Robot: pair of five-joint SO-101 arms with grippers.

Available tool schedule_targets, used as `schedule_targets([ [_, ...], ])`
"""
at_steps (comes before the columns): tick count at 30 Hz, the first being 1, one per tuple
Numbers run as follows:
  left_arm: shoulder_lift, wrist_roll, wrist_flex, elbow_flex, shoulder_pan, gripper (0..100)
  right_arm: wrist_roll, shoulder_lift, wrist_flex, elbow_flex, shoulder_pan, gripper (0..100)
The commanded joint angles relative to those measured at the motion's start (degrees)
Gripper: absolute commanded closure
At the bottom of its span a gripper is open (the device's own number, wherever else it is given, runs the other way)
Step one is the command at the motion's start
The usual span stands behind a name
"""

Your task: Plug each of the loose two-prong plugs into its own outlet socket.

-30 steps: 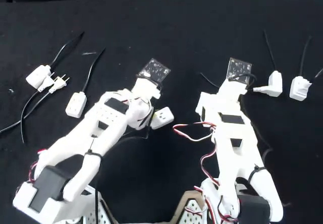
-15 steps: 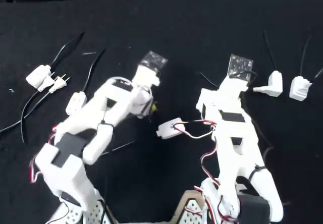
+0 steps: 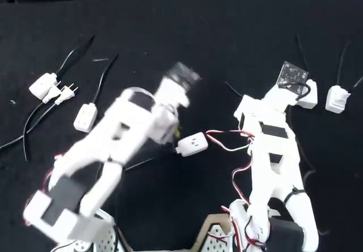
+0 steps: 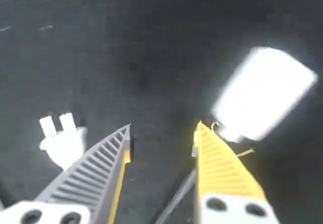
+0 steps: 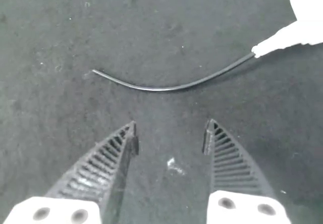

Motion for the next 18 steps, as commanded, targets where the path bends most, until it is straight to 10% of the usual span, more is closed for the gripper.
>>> schedule_targets([
  [1, -12.1, -0.4, -10.7, 10.6, 5.3, 80, -0.7, 0.0, 0.3, -3.5, 1.5, 79.7],
  [18, -15.0, -0.2, -25.4, 21.5, 13.8, 80, -0.6, 0.0, 0.0, -3.6, 1.2, 79.7],
])
